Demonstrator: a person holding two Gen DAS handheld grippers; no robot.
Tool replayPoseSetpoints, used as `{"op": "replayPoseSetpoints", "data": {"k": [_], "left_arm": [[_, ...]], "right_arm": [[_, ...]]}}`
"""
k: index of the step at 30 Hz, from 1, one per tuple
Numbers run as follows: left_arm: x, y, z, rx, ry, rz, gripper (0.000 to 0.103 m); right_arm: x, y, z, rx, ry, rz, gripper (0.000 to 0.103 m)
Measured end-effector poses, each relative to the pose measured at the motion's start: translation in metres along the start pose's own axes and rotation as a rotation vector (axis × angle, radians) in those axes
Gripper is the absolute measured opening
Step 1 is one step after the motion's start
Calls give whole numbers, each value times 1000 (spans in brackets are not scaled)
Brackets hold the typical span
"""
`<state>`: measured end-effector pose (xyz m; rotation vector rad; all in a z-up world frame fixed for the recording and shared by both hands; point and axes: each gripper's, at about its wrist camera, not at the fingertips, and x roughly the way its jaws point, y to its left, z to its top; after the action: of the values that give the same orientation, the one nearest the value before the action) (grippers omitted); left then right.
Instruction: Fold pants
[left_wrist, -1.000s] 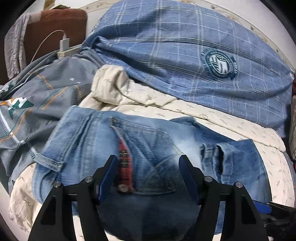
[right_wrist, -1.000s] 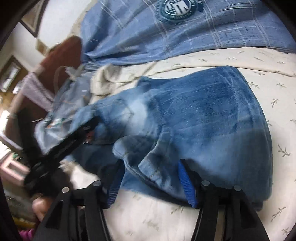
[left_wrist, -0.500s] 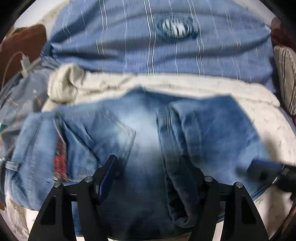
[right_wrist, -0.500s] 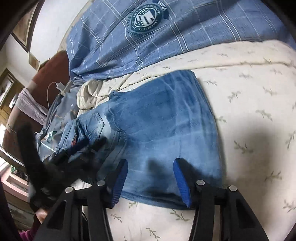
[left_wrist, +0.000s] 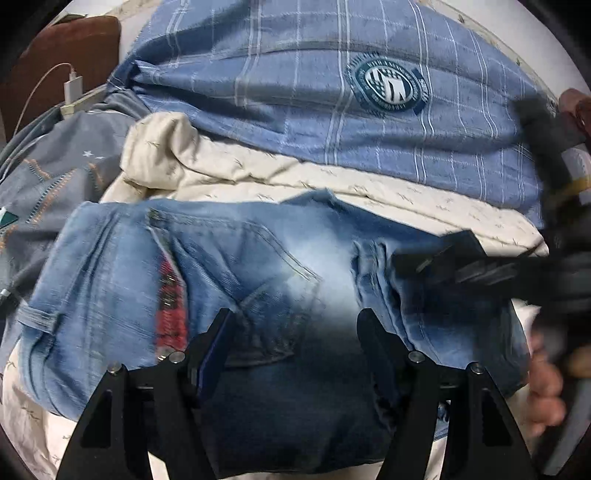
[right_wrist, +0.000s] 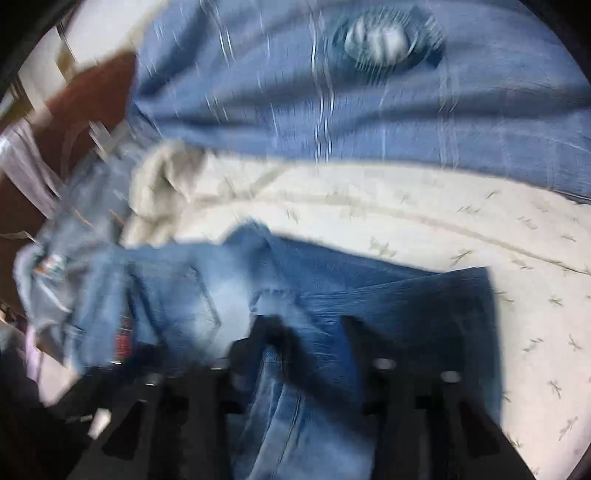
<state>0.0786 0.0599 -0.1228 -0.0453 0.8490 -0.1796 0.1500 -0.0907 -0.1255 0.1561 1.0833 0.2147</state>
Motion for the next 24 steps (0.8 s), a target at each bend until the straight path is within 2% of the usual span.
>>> {"op": "replayPoseSetpoints", "data": {"k": [1,2,3,6,8,11,13,16,19,20,21,22,24], "left_arm": [[0,4,2,-13,-2,1,69],[0,9,2,-26,-3,2,69],[0,12,3,-32,-3,3,69],[-4,19,2,-41,-13,6,69],[-6,22,2,-49,-18,2,69],[-11,26,2,-72,-38,-17,69],[-16,28,1,-89,-50,-26,69],[-28,35,-3,-113,-82,-1,69],[-41,51,-8,-167,-103,11,69],[-47,59,-9,-193,-114,19,69],[-54,68,-11,-213,-126,35,69],[-61,79,-15,-238,-137,68,69],[-77,102,-26,-293,-146,98,69]], "right_arm": [[11,1,1,-9,17,-14,36],[10,3,2,-36,-27,-18,36],[10,3,3,-38,-25,-18,36],[2,-12,2,66,-31,61,36],[-15,-21,-5,115,-79,125,36],[-41,-29,-29,121,-152,155,36],[-55,-34,-51,110,-154,165,36],[-64,-33,-82,84,-144,180,36],[-54,-22,-114,21,-115,152,36],[-47,-19,-122,0,-121,126,37],[-47,-15,-131,-50,-194,112,37],[-48,-14,-134,-82,-216,106,37],[-52,-17,-132,-82,-197,126,37]]}}
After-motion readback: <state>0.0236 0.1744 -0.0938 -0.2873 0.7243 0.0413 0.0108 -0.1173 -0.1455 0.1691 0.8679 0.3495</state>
